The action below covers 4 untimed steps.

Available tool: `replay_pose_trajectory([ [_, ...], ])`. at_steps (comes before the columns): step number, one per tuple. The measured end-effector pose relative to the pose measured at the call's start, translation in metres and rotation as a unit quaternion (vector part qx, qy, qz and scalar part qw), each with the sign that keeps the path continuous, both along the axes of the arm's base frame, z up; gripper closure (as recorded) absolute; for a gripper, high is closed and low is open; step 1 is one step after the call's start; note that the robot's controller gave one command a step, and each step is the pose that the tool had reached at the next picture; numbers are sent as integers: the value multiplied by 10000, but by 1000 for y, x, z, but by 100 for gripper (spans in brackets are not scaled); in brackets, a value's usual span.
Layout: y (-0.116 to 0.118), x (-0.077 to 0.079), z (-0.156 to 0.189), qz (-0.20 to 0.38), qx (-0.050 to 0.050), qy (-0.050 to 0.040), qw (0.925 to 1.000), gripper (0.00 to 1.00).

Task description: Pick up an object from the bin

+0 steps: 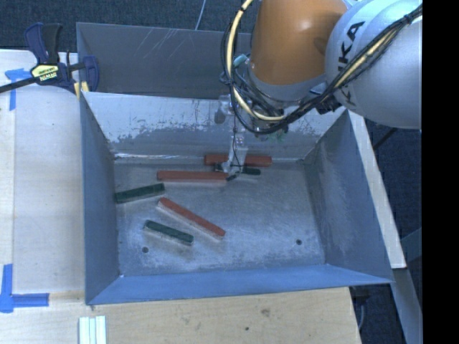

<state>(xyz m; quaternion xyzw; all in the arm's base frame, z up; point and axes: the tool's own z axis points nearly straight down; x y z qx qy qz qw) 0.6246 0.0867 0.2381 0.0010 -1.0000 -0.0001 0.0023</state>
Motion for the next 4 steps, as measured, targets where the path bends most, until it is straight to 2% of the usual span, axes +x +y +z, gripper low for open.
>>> replay_pose_trajectory([
  [1, -1, 1, 5, -10, 4, -44, 10000, 0],
  [2, 41, -6, -77, 86, 6, -59, 9999, 0],
  [3, 66, -19, -89, 400, 0, -24, 9992, 0],
  [4, 116, -5, -98, 652, 13, -53, 9979, 0],
])
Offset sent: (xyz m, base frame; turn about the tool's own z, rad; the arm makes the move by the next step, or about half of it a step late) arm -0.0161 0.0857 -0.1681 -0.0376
